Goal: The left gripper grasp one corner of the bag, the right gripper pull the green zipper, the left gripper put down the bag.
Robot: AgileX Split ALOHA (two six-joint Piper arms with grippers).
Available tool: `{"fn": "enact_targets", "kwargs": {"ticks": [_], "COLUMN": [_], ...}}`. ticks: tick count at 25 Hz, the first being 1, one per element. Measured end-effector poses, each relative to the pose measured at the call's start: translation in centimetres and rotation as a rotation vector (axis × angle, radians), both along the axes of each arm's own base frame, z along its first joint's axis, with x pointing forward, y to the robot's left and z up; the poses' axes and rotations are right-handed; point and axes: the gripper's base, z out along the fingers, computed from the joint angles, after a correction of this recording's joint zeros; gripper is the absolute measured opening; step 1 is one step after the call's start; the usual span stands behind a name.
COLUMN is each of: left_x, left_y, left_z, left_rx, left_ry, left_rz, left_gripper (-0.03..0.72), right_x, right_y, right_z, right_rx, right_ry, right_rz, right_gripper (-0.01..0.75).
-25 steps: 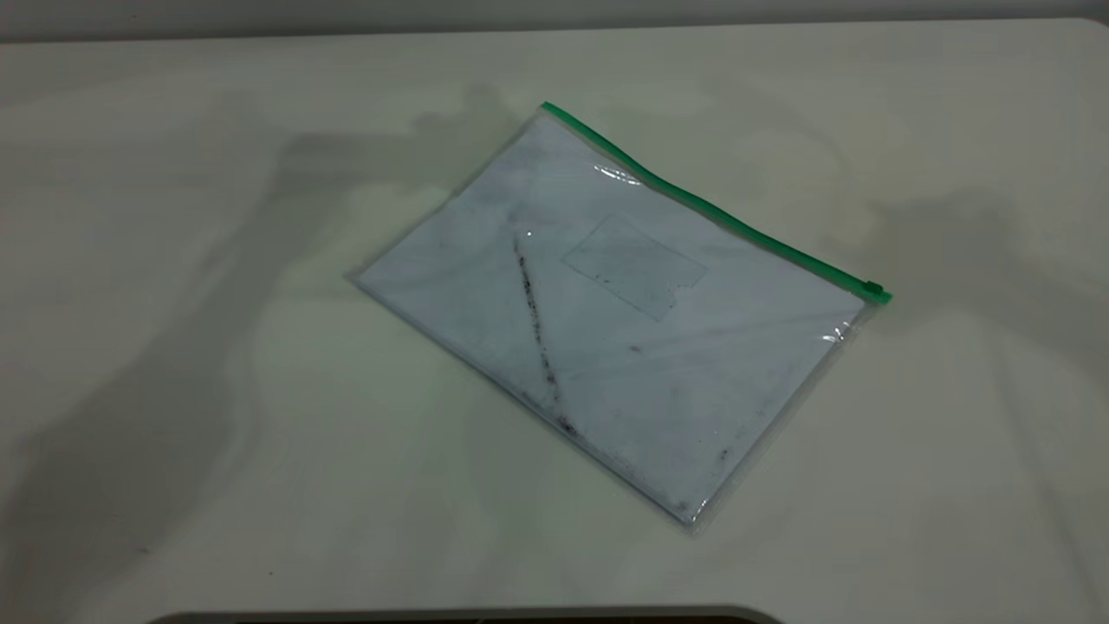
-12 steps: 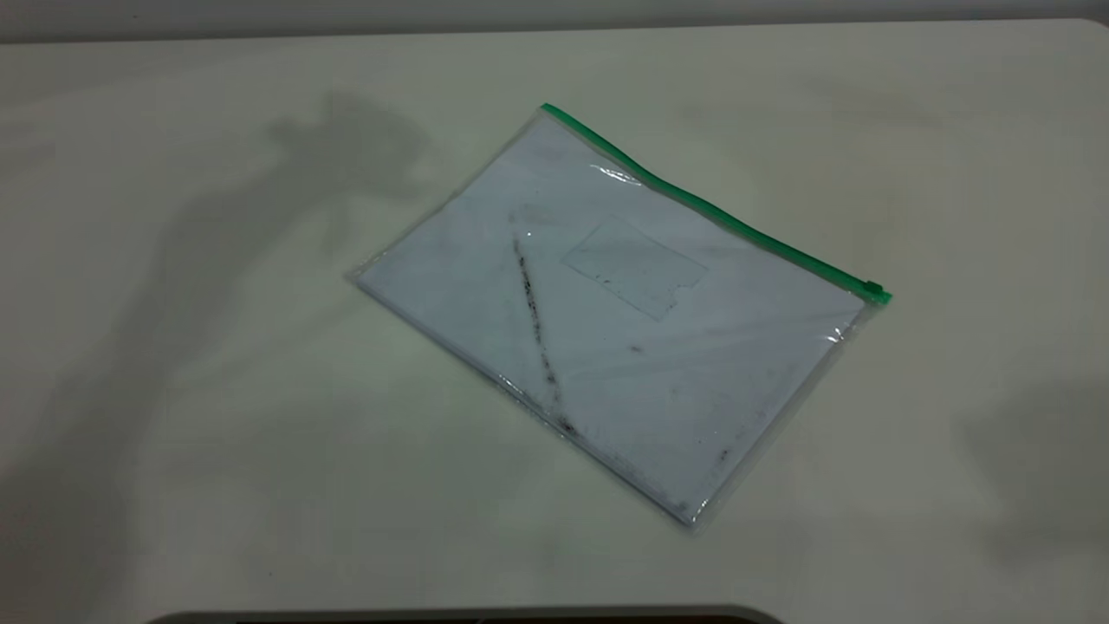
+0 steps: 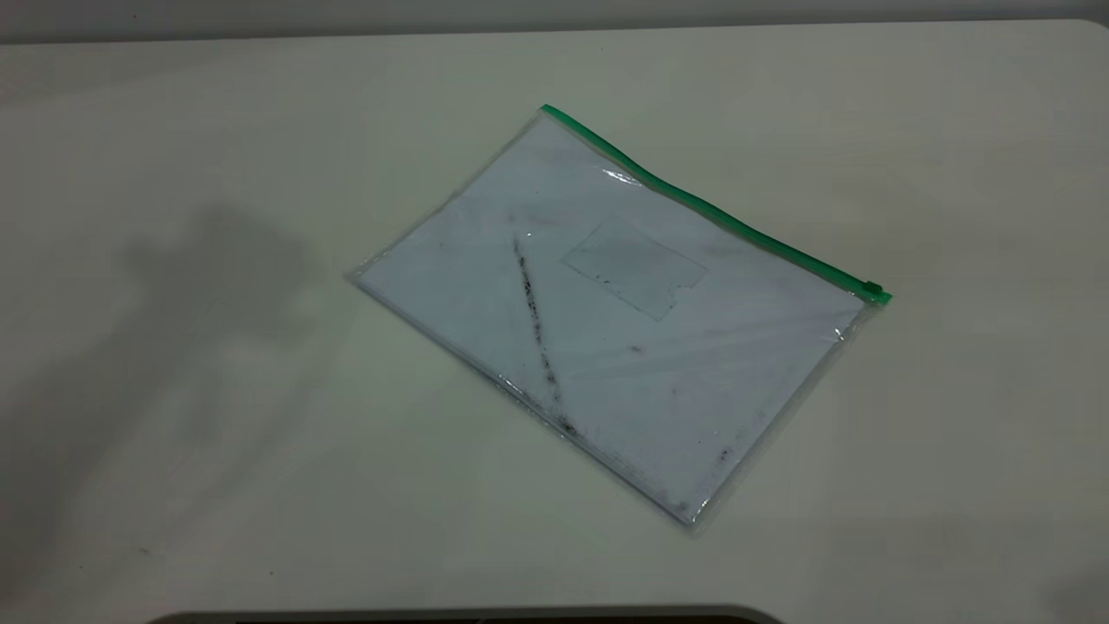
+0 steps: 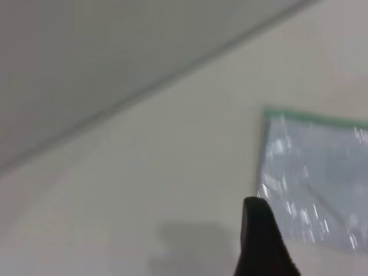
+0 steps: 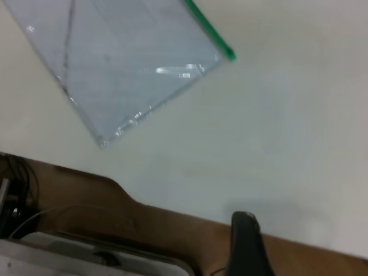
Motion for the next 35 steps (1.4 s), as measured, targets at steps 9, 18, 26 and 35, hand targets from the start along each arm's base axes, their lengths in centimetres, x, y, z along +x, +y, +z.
{"fn": "enact_targets", "kwargs": {"ticks": [9, 18, 26, 35], "left_x": [-9.0, -19.2, -24.0, -28.9], "left_y": [2.5, 5.2, 6.6, 7.6], "left_z": [-9.9, -19.2, -20.8, -19.5], "left_rx": [0.057, 0.099, 0.035, -0.081], "left_ry": [0.351, 0.558, 0.362, 0.088], "left_rz": [0.074, 0.134, 0.138, 0.114], "left_gripper": [0.509, 0.509, 0.509, 0.509], "right_x": [-2.3, -2.3, -2.3, -2.3], "right_y": [0.1, 0.0, 0.1, 0.1], "right_z": [-6.6, -6.7, -6.7, -6.7], "right_rx": [-0.031, -0.084, -0.09, -0.091], "right_ry": [0.137, 0.14, 0.136, 0.135], "right_rz": [-0.012, -0.027, -0.026, -0.026], "right_gripper": [0.56, 0.56, 0.546, 0.515]}}
